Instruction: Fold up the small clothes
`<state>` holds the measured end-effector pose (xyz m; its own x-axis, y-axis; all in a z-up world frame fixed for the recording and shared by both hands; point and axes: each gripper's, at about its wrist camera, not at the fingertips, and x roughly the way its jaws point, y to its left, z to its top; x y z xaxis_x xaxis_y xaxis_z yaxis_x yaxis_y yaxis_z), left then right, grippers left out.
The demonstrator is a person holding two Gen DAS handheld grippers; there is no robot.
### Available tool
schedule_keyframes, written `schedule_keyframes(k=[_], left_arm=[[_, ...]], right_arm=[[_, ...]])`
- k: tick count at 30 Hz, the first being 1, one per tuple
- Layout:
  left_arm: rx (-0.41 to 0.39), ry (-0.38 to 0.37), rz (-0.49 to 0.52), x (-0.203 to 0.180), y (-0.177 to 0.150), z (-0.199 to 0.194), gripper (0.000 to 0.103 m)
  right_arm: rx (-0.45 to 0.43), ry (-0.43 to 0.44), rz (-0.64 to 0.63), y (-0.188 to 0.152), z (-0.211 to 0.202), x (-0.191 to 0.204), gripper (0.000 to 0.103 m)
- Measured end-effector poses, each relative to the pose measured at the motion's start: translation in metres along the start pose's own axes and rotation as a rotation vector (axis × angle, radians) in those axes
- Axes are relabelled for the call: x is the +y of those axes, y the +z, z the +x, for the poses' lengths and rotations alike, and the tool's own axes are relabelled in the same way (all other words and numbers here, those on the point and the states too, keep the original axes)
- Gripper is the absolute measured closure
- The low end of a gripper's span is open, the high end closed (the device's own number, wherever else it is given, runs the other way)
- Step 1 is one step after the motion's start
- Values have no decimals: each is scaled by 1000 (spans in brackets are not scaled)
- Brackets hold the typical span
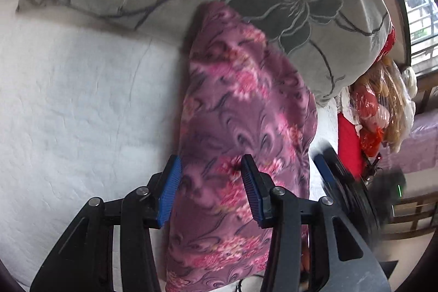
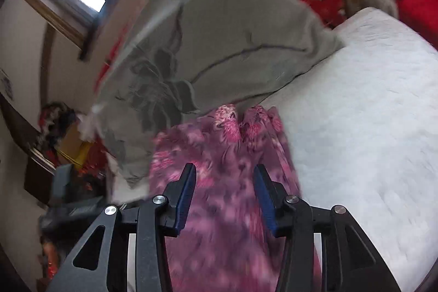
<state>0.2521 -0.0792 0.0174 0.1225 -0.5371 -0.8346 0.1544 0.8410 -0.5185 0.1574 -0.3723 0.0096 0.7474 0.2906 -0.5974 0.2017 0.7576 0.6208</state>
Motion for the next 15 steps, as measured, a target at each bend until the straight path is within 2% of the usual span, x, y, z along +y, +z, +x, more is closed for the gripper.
schedule_keyframes(k=[1,2,3,4,5,6,8,10,12,13,15], left_arm=[[-1,-10,0,2,-1,-2,60],[-7,-27,3,3,-1,-6,60],[-21,-43,14,2,-1,-10,60],[-38,-44,31,-2,-2,-14,60],[-60,-44,52,-5,-2,-18,59],[-82,-34,77,-9,-2,-18,55],[-102,44,118,-13,-2,-9,47],[-59,107,150,-15,-3,16,46],[-2,127,130,-11,-4,37,45],[1,114,119,-8,-5,35,45],[-14,104,126,-7,-10,20,46]], right_arm=[[30,-31,-13,6,19,2,57],[80,-34,-28,9,39,4,67],[115,-17,-36,11,51,5,81],[111,3,-46,12,53,7,95],[80,39,-67,12,47,12,95],[18,74,-96,12,35,16,95],[-64,78,-101,14,19,12,95],[-62,19,-46,14,25,-5,96],[29,-85,5,7,46,-30,95],[57,-111,21,5,51,-37,95],[45,-90,53,2,43,-39,89]])
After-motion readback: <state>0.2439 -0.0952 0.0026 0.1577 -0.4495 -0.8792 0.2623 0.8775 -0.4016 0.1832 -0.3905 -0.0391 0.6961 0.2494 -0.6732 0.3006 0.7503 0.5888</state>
